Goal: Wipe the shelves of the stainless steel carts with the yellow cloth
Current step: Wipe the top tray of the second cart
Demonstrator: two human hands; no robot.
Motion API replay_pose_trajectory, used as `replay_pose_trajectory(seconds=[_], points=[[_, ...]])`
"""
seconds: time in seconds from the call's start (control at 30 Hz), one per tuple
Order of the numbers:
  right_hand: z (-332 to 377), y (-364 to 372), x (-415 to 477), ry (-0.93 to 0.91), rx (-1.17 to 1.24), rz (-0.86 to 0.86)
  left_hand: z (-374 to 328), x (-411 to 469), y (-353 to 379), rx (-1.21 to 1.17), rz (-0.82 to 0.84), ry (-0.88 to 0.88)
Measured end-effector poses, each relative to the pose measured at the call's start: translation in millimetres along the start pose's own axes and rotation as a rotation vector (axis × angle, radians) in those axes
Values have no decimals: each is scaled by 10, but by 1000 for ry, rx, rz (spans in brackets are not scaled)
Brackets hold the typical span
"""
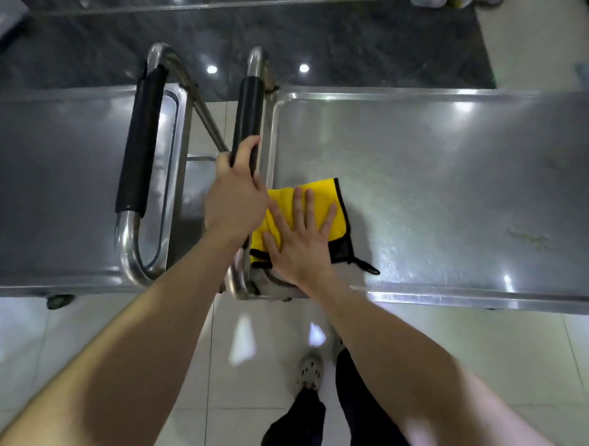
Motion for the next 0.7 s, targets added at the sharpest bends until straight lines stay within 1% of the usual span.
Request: replay_pose_trajectory(seconds=[0.13,0.3,0.4,0.5,0.6,0.7], points=[[31,-11,-433,-60,-23,21,1,-13,-25,-45,-5,9],[-236,-9,-649,-73,-25,102,51,13,-21,-97,29,10],[-628,-96,-813,-11,-28,60,69,30,-28,-89,19,23],[-1186,-215,-973,77,-4,21,83,49,0,-78,32,32],[-1815,-244,-1101,183,-26,108,83,49,9,-45,29,43],[-2349,-304,-1096,248,-32,168,87,55,20,-9,40,51]])
Point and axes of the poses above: each hand's wrist, its own x-axis towards the middle knuckle, its own y-axis out of the palm, z = x × y, the point moved 10 cm from there along x, towards the middle knuckle, and after that the axes turned 9 degrees about -x, right-handed, at the moved point
